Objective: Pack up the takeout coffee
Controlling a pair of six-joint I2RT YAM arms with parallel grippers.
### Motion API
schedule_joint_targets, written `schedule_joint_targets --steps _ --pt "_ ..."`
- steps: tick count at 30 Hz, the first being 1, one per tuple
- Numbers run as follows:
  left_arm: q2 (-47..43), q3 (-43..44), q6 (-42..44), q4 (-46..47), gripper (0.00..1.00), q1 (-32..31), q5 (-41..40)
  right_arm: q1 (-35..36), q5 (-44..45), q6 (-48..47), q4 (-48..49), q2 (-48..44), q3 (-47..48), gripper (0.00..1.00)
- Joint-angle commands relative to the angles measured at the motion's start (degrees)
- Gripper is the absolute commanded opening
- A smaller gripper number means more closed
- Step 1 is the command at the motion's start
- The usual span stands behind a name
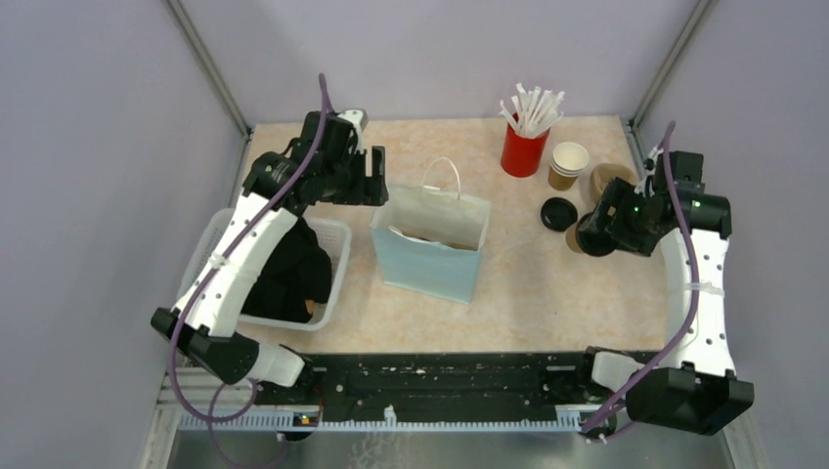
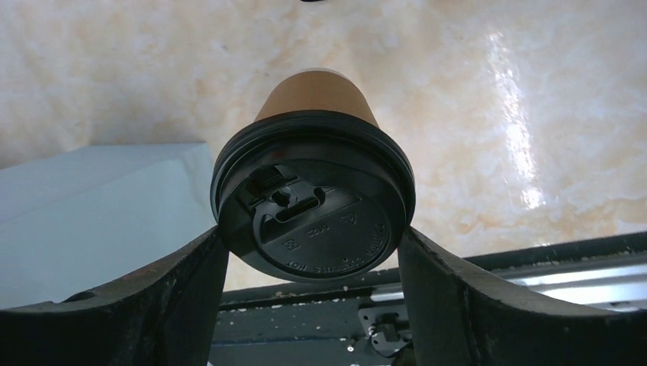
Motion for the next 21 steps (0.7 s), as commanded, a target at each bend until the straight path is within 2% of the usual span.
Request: schedule_joint_targets --steps 1,6,10,11,16,21 --pt "3.7 2.7 1.2 0.9 0.77 0.1 2.3 1.2 -5.9 0.7 -1.2 -1.7 7.0 0.71" --pt "7.1 0.5 2.0 1.7 0.57 -0.3 5.1 2.0 -13.2 -1.0 -0.9 1.1 18.6 0.71" --pt "8.2 -0.2 2.7 2.5 0.39 -0.6 4.9 6.0 -19.9 -1.9 -0.5 5.9 30.0 0.71" --pt "8.2 -0.6 2.9 3.4 0.33 -0.6 4.5 8.1 -20.7 -2.0 -0.5 7.3 34.2 0.71" --pt "9.0 -2.4 4.7 5.1 0.18 -0.7 5.2 23.6 -22.8 -3.9 -1.9 15.2 50.2 0.71" --pt "7.2 -4.1 5.6 8.3 0.06 -0.8 7.1 38.7 -21.6 -3.8 -0.4 20.7 59.2 0.71"
